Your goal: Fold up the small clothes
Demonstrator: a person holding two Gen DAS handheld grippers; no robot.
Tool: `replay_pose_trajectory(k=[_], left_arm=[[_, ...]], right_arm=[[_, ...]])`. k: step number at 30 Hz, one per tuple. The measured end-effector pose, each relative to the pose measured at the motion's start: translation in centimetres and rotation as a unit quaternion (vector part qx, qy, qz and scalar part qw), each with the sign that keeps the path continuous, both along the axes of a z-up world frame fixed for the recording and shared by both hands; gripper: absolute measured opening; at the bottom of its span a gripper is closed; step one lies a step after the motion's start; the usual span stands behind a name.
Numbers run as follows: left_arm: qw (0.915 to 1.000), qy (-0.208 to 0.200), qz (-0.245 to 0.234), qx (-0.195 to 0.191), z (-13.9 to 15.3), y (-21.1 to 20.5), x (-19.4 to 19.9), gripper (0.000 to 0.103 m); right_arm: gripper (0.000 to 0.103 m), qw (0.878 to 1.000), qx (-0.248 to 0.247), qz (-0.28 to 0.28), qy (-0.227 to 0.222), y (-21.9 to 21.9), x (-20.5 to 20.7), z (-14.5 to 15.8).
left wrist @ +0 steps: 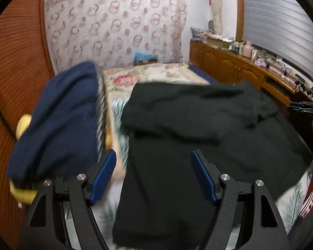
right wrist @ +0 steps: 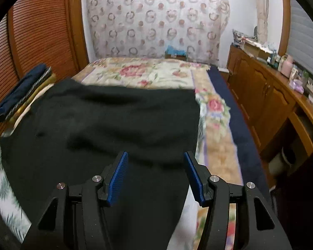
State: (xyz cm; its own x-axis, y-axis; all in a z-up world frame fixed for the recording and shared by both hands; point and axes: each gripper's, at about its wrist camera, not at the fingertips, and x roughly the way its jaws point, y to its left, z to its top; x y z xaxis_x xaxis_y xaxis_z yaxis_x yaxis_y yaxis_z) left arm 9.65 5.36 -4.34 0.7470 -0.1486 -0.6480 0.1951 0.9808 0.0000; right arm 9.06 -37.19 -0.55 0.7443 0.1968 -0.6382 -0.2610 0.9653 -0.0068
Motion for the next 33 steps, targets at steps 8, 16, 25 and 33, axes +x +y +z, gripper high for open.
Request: replay_pose_trajectory(k=[8, 16, 25, 33], left_arm=[[0.9986, 0.045, 0.028, 0.006, -3.7, 2.3, -2.9, 0.075], [0.9965, 0.079, 0.026, 0.001, -5.3, 2.0, -2.0, 0.065], [0.9948, 0.095, 0.012, -0.035, -6.1, 2.9, -2.9, 0.010], [0.9970, 0.073, 0.013, -0.022, -2.8, 2.6, -5.8, 0.009]], right_arm=[[0.057, 0.999, 0.002, -0.005, 0.045, -1.3, -4.9, -1.7], [0.057, 0.998, -0.012, -0.024, 0.062, -2.1, -5.3, -1.4], [0.005, 0.998, -0.020, 0.015, 0.052, -1.4, -6.1, -1.9], [0.003, 0.999, 0.010, 0.020, 0.029, -3.6, -8.0, 0.0]])
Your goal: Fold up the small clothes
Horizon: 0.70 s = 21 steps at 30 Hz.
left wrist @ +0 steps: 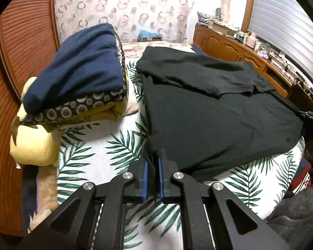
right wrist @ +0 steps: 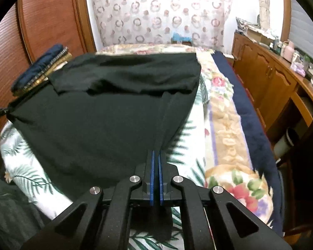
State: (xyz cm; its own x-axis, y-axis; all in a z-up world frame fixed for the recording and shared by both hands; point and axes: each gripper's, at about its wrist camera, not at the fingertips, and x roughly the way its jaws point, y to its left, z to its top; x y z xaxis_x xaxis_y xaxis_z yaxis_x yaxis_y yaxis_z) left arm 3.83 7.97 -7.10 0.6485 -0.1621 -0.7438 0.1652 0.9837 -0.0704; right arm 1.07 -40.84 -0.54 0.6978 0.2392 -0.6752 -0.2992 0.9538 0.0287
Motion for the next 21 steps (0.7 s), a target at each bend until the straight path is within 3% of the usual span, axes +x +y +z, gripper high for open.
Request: replay_pose_trajectory(k=[6, 10, 11, 13, 15, 16, 17, 21], left_arm=[[0.9999, 0.003, 0.013, 0.009, -0.3, 0.0, 0.7, 0.014], [0.9998, -0.006, 0.021, 0.005, 0.0, 0.4, 0.7, 0.036], [0.9997, -0.012, 0.021, 0.003, 0.2, 0.4, 0.6, 0.043], [0.9995, -0.024, 0.019, -0.002, 0.7, 0.3, 0.5, 0.044], [0.9994, -0.032, 0.014, -0.005, 1.2, -0.1, 0.8, 0.055], [0.9993, -0.036, 0.011, -0.007, 1.4, -0.4, 1.1, 0.069], [0.9991, -0.039, 0.008, -0.010, 1.5, -0.7, 1.4, 0.077], [0.9987, -0.049, -0.004, -0.016, 1.9, -2.5, 3.7, 0.077]], right_arm=[[0.003, 1.000, -0.010, 0.003, 0.007, 0.1, -0.2, -0.5], [0.003, 1.000, -0.003, -0.004, 0.005, 0.1, 0.3, -0.6], [0.007, 1.000, -0.004, -0.006, 0.004, 0.3, 0.3, -0.4], [0.013, 1.000, -0.012, -0.012, -0.002, 0.5, 0.4, -0.1], [0.023, 1.000, -0.017, -0.017, -0.008, 0.8, 0.6, 0.3], [0.033, 1.000, -0.017, -0.021, -0.009, 0.9, 0.8, 0.4], [0.043, 1.000, -0.015, -0.022, -0.010, 0.9, 1.1, 0.4], [0.050, 0.999, -0.013, -0.024, -0.025, 1.7, 2.7, 0.8]])
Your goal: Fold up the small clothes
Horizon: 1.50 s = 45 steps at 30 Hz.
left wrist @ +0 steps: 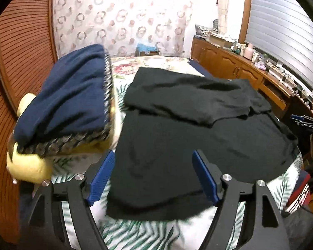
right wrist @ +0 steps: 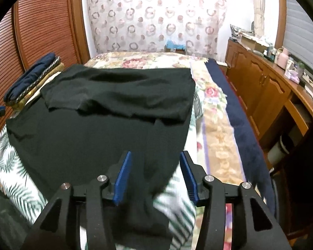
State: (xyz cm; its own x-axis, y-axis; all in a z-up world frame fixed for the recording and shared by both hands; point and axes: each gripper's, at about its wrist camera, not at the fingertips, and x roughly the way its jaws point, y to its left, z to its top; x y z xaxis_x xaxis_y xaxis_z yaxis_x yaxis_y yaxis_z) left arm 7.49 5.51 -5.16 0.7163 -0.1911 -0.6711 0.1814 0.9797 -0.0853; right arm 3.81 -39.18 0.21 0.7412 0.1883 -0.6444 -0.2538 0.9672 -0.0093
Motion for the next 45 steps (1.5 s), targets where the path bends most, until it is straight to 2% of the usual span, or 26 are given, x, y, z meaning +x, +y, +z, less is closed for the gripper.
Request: replay_pose_trajectory(k=[7, 13, 19, 27, 28, 30, 31, 32, 33, 36, 37, 40, 41, 42, 43, 45], left_arm=[[0.9999, 0.011, -0.005, -0.002, -0.7, -2.9, 5.5, 0.077], [0.9991, 0.042, 0.004, -0.007, -2.1, -3.6, 9.9, 0.077], [0.9975, 0.063, 0.024, 0.019, -3.0, -3.6, 13.0, 0.077], [0.9942, 0.076, 0.042, 0.063, -4.0, -3.4, 15.0, 0.077], [0.9937, 0.076, 0.042, 0.071, -4.2, -3.5, 15.1, 0.077], [0.9917, 0.076, 0.047, 0.092, -4.5, -3.7, 15.3, 0.071], [0.9906, 0.076, 0.049, 0.102, -4.6, -3.8, 15.4, 0.064], [0.9897, 0.077, 0.047, 0.111, -4.7, -3.9, 15.5, 0.063], [0.9892, 0.078, 0.044, 0.115, -4.9, -3.8, 15.6, 0.062], [0.9894, 0.082, 0.041, 0.113, -4.8, -3.6, 15.9, 0.059], [0.9893, 0.082, 0.040, 0.114, -4.8, -3.6, 15.9, 0.055], [0.9892, 0.083, 0.034, 0.117, -4.7, -3.4, 16.0, 0.036], [0.9889, 0.082, 0.033, 0.119, -4.6, -3.5, 16.2, 0.022], [0.9884, 0.083, 0.031, 0.124, -4.6, -3.4, 16.2, 0.014], [0.9884, 0.083, 0.027, 0.125, -4.6, -3.4, 16.4, 0.009], [0.9885, 0.077, 0.019, 0.129, -4.3, -3.5, 16.1, 0.006]], right_arm=[[0.050, 0.999, 0.039, -0.011, 0.009, 0.8, 3.9, -1.4], [0.050, 0.998, 0.018, -0.041, 0.033, 1.0, 7.6, -3.3], [0.050, 0.997, 0.010, -0.053, 0.050, 1.1, 9.8, -4.3], [0.050, 0.998, 0.000, -0.043, 0.052, 1.4, 10.9, -3.9], [0.043, 0.998, -0.003, -0.040, 0.050, 1.3, 11.2, -3.7], [0.031, 0.998, -0.009, -0.030, 0.047, 1.6, 11.2, -3.6], [0.023, 0.999, -0.015, -0.027, 0.044, 1.8, 11.2, -3.5], [0.015, 0.999, -0.021, -0.023, 0.038, 1.9, 11.2, -3.3], [0.013, 0.999, -0.024, -0.017, 0.032, 1.9, 11.0, -3.2], [0.010, 0.999, -0.030, -0.008, 0.008, 1.9, 10.5, -2.6], [0.010, 1.000, -0.028, -0.006, -0.002, 1.8, 10.3, -2.2], [0.009, 0.999, -0.020, -0.006, -0.026, 1.5, 9.7, -1.4], [0.009, 0.999, -0.017, -0.006, -0.032, 1.4, 9.5, -1.3], [0.009, 0.999, -0.015, -0.005, -0.039, 1.3, 9.4, -1.0], [0.009, 0.999, -0.014, -0.005, -0.043, 1.2, 9.2, -1.0], [0.009, 0.999, -0.016, -0.006, -0.051, 1.2, 8.9, -0.9]])
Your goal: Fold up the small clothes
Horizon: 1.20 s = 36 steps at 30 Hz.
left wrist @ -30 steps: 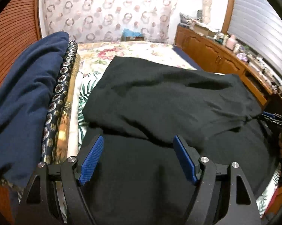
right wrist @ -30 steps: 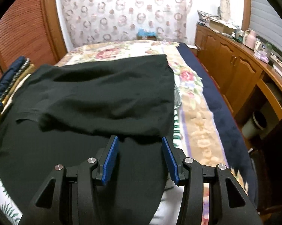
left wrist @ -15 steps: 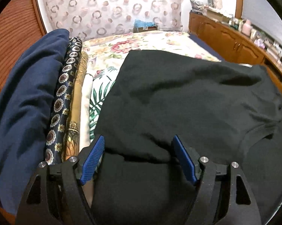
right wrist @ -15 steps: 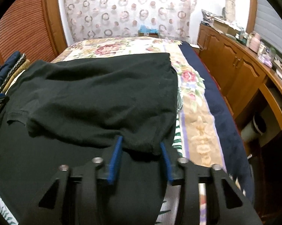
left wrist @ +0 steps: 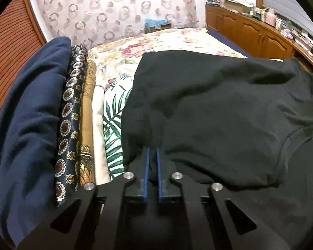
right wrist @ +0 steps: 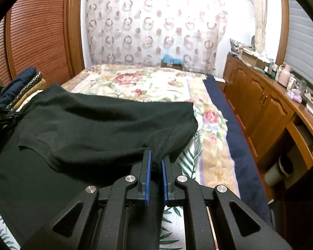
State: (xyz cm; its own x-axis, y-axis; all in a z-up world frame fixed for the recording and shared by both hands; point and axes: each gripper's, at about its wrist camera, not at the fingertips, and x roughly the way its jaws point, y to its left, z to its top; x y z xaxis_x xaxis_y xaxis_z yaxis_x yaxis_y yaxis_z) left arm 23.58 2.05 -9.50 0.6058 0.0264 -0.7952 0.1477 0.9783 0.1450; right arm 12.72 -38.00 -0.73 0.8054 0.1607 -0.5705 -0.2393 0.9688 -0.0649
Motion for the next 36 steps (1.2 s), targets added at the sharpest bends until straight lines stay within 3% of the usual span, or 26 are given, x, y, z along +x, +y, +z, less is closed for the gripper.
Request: replay_pose_trajectory(k=[13, 20, 26, 36], left_arm=[[0.9944, -0.098, -0.010, -0.039, 6.5, 0.7, -3.1, 0.005], [0.9868, -0.148, -0.014, -0.064, 9.9, 2.0, -7.2, 0.004], [0.9850, -0.156, -0.014, -0.073, 9.5, 3.8, -12.0, 0.004], [0.9896, -0.119, -0.014, -0.080, 6.9, 4.3, -16.8, 0.004]], right_arm=[[0.008, 0.999, -0.003, 0.000, -0.032, 0.7, -1.4, 0.6], [0.008, 0.998, 0.017, 0.019, -0.056, -0.2, -5.2, 2.7], [0.008, 0.998, 0.021, 0.039, -0.048, -1.8, -9.5, 2.8], [0.008, 0.999, 0.013, 0.052, 0.002, -3.2, -14.4, 0.7]])
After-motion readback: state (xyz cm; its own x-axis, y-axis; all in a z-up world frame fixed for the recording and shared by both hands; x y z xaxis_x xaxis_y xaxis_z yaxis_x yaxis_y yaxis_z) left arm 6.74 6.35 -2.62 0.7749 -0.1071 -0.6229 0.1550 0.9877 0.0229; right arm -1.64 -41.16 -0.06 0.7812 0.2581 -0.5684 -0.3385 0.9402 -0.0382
